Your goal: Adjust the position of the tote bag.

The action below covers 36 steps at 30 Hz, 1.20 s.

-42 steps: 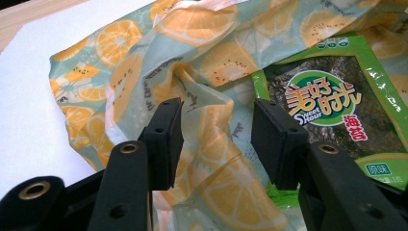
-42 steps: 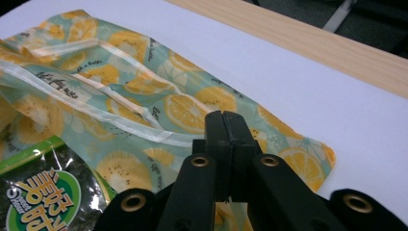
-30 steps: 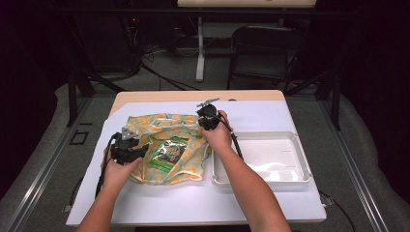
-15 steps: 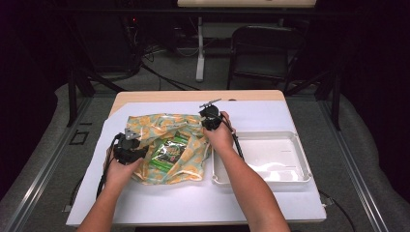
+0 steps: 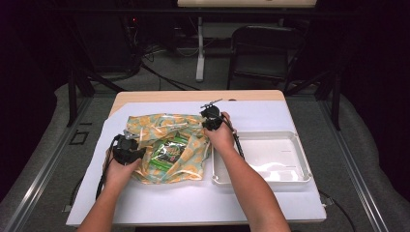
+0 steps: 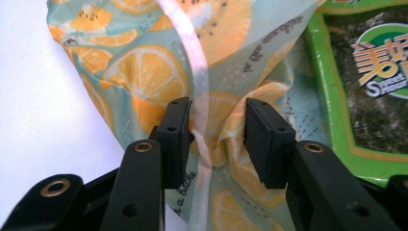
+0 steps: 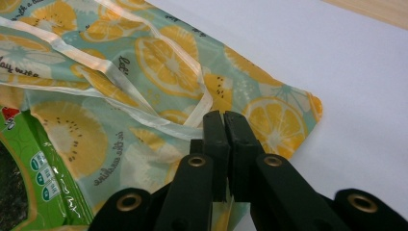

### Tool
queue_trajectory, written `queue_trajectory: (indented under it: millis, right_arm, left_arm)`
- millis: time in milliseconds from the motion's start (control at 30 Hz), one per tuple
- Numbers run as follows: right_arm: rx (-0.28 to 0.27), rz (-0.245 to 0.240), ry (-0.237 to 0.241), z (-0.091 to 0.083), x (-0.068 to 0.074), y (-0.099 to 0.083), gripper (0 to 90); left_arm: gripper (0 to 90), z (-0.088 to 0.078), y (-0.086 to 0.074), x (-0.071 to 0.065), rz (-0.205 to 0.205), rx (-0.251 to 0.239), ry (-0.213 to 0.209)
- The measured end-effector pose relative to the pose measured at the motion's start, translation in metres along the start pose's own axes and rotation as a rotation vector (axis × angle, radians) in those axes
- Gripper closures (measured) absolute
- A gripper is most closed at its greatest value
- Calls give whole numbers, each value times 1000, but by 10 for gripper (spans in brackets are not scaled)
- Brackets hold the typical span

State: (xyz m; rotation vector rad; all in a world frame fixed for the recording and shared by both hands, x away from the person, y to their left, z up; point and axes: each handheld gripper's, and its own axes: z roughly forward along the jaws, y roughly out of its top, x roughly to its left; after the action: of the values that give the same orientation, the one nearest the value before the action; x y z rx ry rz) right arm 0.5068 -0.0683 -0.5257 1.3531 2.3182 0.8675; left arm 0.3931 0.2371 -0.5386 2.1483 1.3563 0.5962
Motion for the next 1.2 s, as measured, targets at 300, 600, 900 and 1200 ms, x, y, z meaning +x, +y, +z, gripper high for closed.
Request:
queue_trajectory:
  millis: [300,600,900,1200]
  right_arm:
    - [-6,16,11,3,-1,-2,883]
    - [-6,14,17,-1,-2,-2,870]
    - [-24,20,14,-3,-2,-2,869]
    - [-26,21,19,-4,-3,-2,863]
  left_arm:
    - [622,2,-1,1,-4,16,-4]
    - [597,-12,4,2,-22,-58,-30]
    - [539,-34,30,-7,18,-181,-77]
    - [546,-15,59,-27,145,-149,-73]
